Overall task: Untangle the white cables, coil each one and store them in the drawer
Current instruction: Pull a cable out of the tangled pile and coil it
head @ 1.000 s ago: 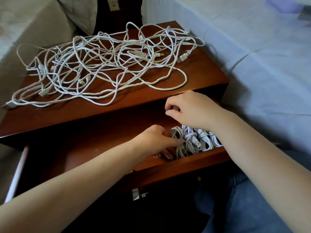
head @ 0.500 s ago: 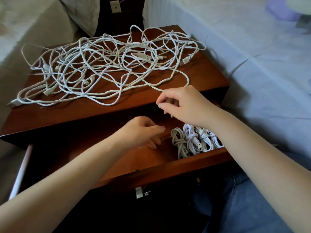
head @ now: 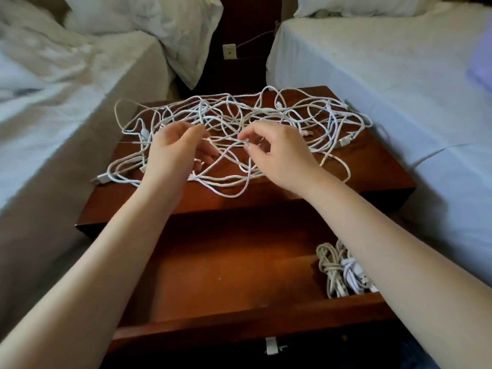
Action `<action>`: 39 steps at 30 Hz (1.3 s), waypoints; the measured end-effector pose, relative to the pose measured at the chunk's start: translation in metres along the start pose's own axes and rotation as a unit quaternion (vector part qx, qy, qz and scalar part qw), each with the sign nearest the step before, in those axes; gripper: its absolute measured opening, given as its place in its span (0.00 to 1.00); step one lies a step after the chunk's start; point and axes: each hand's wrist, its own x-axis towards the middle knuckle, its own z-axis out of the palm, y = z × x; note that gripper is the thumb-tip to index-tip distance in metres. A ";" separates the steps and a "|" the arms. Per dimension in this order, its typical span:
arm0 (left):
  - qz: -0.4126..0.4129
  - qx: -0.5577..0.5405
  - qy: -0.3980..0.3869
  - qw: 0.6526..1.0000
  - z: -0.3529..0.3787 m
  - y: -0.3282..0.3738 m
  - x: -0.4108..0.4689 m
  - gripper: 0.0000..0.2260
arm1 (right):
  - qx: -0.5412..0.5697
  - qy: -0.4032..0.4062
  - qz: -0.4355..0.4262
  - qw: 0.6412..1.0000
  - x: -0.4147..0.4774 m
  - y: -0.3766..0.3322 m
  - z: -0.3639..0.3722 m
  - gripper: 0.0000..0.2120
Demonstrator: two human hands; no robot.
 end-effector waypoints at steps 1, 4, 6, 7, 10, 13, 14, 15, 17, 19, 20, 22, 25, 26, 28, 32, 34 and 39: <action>0.015 0.018 0.020 1.000 -0.003 -0.002 0.007 0.04 | 0.003 0.005 -0.009 1.000 0.006 -0.002 0.007 0.07; 0.052 0.054 0.071 0.995 -0.009 -0.013 0.018 0.03 | 0.024 0.016 -0.021 0.999 0.020 -0.006 0.028 0.06; 0.071 0.056 0.097 0.991 -0.014 -0.024 0.018 0.02 | 0.017 0.010 -0.029 0.999 0.021 -0.005 0.041 0.07; 0.075 0.057 0.106 0.990 -0.018 -0.031 0.017 0.02 | 0.003 0.006 -0.036 0.999 0.020 -0.003 0.047 0.07; 0.069 0.080 0.118 0.987 -0.028 -0.046 0.017 0.04 | -0.051 -0.011 -0.053 0.997 0.010 0.004 0.057 0.10; 0.086 0.133 0.108 0.981 -0.030 -0.051 0.018 0.03 | -0.098 -0.029 -0.064 0.993 0.005 0.010 0.059 0.09; 0.101 0.167 0.097 0.976 -0.028 -0.051 0.018 0.03 | -0.103 -0.011 -0.068 0.992 0.005 0.011 0.057 0.06; 0.120 0.202 0.083 0.968 -0.027 -0.051 0.018 0.03 | -0.106 0.020 -0.072 0.992 0.005 0.012 0.056 0.04; 0.169 0.247 0.041 0.953 -0.027 -0.054 0.018 0.02 | -0.111 0.087 -0.067 0.988 0.007 0.016 0.054 0.06; 0.237 0.281 -0.014 0.930 -0.028 -0.057 0.018 0.06 | -0.098 0.128 -0.054 0.985 0.007 0.021 0.051 0.12; 0.265 0.311 -0.039 0.912 -0.029 -0.060 0.019 0.10 | -0.089 0.143 -0.052 0.984 0.006 0.022 0.049 0.13; 0.305 0.388 -0.041 0.869 -0.029 -0.066 0.021 0.16 | -0.085 0.176 -0.056 0.979 0.005 0.021 0.044 0.14; 0.301 0.444 0.039 0.843 -0.037 -0.071 0.027 0.16 | -0.067 0.226 -0.034 0.971 0.005 0.020 0.035 0.13; 0.296 0.433 0.066 0.849 -0.043 -0.071 0.030 0.15 | -0.063 0.236 -0.019 0.969 0.006 0.022 0.032 0.12; 0.312 0.384 0.094 0.864 -0.053 -0.068 0.035 0.15 | -0.072 0.239 -0.005 0.968 0.007 0.027 0.026 0.10; 0.339 0.352 0.109 0.866 -0.049 -0.061 0.031 0.17 | -0.133 0.214 -0.027 0.967 0.004 0.026 0.031 0.09; 0.343 0.363 0.105 0.860 -0.044 -0.062 0.028 0.17 | -0.183 0.202 -0.044 0.961 0.004 0.020 0.036 0.13; 0.349 0.345 0.080 0.867 -0.040 -0.059 0.026 0.14 | -0.176 0.169 -0.118 0.963 0.001 0.001 0.040 0.18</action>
